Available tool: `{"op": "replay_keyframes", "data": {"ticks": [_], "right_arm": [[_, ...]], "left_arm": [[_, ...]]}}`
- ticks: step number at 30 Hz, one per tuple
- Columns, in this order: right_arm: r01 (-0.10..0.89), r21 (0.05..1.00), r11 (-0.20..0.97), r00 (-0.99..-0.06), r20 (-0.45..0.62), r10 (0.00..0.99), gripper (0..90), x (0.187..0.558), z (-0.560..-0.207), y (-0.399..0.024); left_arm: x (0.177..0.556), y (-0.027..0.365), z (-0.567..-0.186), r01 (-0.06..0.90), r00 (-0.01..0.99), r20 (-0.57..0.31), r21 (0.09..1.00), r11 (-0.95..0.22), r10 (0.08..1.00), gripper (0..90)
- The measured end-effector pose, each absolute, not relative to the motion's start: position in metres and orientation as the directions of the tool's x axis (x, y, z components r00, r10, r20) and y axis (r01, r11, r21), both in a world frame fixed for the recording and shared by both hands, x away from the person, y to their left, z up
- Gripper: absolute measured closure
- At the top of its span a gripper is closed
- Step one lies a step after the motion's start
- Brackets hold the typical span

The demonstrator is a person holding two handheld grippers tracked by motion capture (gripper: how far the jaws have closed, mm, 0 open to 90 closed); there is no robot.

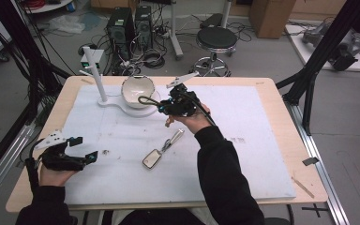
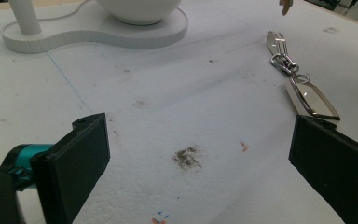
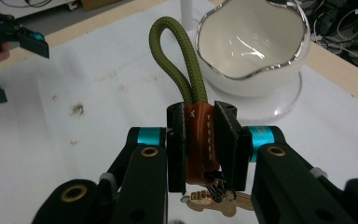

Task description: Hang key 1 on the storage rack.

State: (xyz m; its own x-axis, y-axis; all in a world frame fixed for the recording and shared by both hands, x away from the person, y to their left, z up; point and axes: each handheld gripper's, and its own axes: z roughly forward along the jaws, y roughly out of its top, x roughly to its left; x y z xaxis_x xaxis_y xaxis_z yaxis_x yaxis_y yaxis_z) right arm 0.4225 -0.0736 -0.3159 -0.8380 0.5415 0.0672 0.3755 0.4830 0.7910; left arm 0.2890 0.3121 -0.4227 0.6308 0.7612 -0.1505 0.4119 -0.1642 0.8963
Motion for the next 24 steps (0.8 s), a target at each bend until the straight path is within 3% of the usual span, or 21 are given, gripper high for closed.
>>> {"op": "replay_keyframes", "data": {"ticks": [24], "right_arm": [[0.372,0.805,0.463,-0.863,0.116,0.492,75.3,0.458,-0.306,0.007]], "left_arm": [[0.29,0.317,-0.424,0.419,0.638,-0.191,0.899,-0.127,0.746,5.6]]}}
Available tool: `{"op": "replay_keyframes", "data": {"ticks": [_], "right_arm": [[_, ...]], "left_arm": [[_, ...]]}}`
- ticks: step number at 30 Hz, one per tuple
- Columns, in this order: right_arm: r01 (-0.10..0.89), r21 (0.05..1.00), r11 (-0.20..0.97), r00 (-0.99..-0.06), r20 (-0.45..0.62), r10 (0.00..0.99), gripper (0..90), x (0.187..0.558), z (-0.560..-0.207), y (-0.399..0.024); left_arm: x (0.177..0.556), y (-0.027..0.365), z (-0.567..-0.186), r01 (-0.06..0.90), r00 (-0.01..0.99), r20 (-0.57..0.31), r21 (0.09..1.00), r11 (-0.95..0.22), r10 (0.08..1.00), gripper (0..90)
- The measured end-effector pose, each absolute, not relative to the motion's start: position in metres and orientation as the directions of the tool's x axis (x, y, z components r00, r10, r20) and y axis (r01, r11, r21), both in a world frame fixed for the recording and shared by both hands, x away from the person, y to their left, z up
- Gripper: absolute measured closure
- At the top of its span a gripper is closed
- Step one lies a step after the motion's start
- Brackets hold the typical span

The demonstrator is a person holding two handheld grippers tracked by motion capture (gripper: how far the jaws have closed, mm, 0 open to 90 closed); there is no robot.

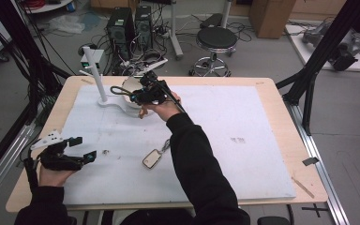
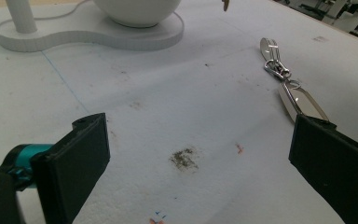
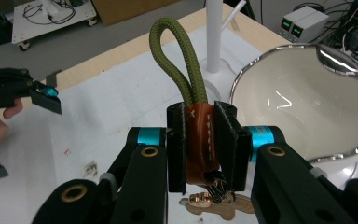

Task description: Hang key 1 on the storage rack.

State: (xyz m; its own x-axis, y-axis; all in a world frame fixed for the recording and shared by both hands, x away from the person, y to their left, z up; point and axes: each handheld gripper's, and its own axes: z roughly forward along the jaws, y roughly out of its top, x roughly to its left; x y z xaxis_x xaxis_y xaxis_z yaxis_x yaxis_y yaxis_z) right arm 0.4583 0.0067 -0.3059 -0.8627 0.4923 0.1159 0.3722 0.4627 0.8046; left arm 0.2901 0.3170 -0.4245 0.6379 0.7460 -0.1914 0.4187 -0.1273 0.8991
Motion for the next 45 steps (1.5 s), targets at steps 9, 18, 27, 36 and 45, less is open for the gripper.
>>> {"op": "replay_keyframes", "data": {"ticks": [9,18,27,36,45], "right_arm": [[0.353,0.834,0.424,-0.861,0.112,0.496,75.4,0.477,-0.292,0.04],[0.336,0.854,0.398,-0.867,0.115,0.485,75.4,0.492,-0.279,0.071],[0.328,0.851,0.409,-0.863,0.094,0.497,75.4,0.5,-0.273,0.09],[0.344,0.837,0.425,-0.849,0.084,0.522,75.3,0.507,-0.28,0.106],[0.363,0.823,0.436,-0.815,0.054,0.577,75.2,0.514,-0.291,0.11]], "left_arm": [[0.291,0.318,-0.424,0.413,0.64,-0.196,0.903,-0.117,0.743,5.5],[0.291,0.318,-0.425,0.418,0.644,-0.199,0.9,-0.122,0.739,5.5],[0.289,0.32,-0.425,0.418,0.639,-0.196,0.9,-0.122,0.744,5.5],[0.29,0.321,-0.425,0.417,0.635,-0.2,0.902,-0.113,0.746,5.5],[0.29,0.321,-0.425,0.417,0.632,-0.202,0.902,-0.108,0.748,5.5]]}}
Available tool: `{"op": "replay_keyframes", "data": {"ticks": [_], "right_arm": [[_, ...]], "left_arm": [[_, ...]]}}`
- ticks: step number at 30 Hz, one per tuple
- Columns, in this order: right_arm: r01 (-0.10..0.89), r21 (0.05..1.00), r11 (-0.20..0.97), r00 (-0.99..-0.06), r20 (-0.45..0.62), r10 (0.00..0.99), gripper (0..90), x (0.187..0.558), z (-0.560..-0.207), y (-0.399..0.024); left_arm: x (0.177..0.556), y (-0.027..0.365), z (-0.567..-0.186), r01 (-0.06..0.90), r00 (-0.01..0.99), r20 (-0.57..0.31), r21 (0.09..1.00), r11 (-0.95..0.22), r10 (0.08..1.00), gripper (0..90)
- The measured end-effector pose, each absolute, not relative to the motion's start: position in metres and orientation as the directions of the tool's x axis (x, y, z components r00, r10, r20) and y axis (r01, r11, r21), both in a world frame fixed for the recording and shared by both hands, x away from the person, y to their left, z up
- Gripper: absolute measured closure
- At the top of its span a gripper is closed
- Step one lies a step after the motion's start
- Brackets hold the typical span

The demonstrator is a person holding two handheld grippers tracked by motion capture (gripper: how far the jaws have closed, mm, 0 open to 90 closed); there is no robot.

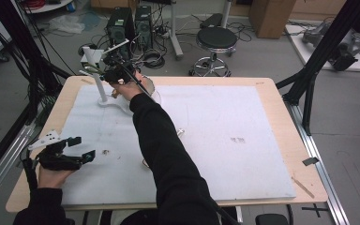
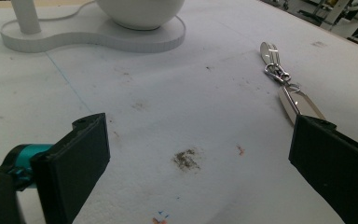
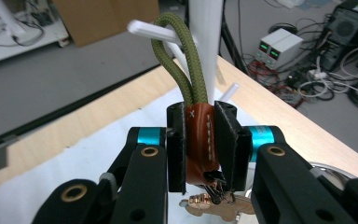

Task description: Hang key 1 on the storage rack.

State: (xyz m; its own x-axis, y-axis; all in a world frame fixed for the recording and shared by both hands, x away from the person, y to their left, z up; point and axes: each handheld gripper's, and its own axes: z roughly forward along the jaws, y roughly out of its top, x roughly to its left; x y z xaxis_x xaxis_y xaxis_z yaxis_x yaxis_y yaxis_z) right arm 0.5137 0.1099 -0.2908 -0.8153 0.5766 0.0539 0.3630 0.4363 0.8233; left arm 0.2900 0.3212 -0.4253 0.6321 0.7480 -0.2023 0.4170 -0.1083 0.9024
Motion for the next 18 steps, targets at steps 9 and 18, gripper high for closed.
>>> {"op": "replay_keyframes", "data": {"ticks": [9,18], "right_arm": [[0.404,0.807,0.43,-0.81,0.098,0.578,69.1,0.518,-0.296,0.107],[0.432,0.793,0.43,-0.797,0.113,0.593,37.9,0.516,-0.29,0.079]], "left_arm": [[0.29,0.322,-0.425,0.414,0.627,-0.2,0.904,-0.104,0.753,5.5],[0.288,0.322,-0.424,0.418,0.618,-0.201,0.903,-0.101,0.76,5.5]]}}
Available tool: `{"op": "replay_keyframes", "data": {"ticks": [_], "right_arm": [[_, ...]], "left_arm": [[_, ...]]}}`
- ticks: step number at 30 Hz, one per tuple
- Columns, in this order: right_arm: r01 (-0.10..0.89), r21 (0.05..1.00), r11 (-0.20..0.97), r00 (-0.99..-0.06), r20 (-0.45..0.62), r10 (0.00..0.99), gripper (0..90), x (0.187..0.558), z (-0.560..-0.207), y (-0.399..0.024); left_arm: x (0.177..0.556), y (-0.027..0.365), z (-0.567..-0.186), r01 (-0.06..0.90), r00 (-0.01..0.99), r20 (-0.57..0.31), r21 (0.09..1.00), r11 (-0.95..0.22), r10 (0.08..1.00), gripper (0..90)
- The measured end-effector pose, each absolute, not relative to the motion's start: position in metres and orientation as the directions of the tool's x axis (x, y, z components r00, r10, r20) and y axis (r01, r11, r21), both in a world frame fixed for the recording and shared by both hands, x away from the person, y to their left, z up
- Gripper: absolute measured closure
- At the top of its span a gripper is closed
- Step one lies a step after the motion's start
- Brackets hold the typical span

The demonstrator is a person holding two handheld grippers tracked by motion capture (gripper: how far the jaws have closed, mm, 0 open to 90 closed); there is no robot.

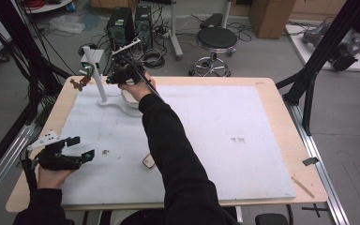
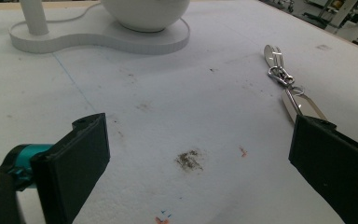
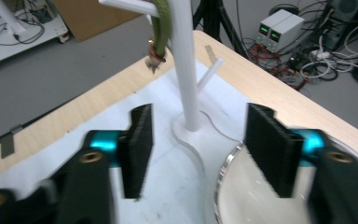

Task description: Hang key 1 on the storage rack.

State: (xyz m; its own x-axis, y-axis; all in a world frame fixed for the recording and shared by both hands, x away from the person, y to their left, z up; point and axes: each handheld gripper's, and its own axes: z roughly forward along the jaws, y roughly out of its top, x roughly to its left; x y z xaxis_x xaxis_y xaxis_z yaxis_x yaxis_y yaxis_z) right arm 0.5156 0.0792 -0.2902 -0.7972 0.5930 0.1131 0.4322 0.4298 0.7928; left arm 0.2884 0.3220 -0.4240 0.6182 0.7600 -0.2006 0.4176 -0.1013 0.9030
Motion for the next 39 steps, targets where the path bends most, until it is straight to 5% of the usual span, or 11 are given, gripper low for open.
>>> {"op": "replay_keyframes", "data": {"ticks": [6,9,10,39], "right_arm": [[0.413,0.774,0.48,-0.794,0.048,0.606,10.6,0.512,-0.289,0.057],[0.398,0.778,0.487,-0.8,0.035,0.598,9.7,0.509,-0.29,0.047],[0.405,0.777,0.482,-0.797,0.041,0.603,0.7,0.509,-0.291,0.038],[0.376,0.808,0.453,-0.775,0.007,0.632,0.7,0.479,-0.297,-0.049]], "left_arm": [[0.29,0.321,-0.425,0.422,0.618,-0.198,0.9,-0.109,0.761,5.6],[0.29,0.321,-0.425,0.423,0.618,-0.196,0.899,-0.111,0.762,5.5],[0.29,0.321,-0.425,0.423,0.618,-0.196,0.899,-0.113,0.761,5.5],[0.291,0.319,-0.427,0.431,0.614,-0.185,0.893,-0.13,0.768,5.5]]}}
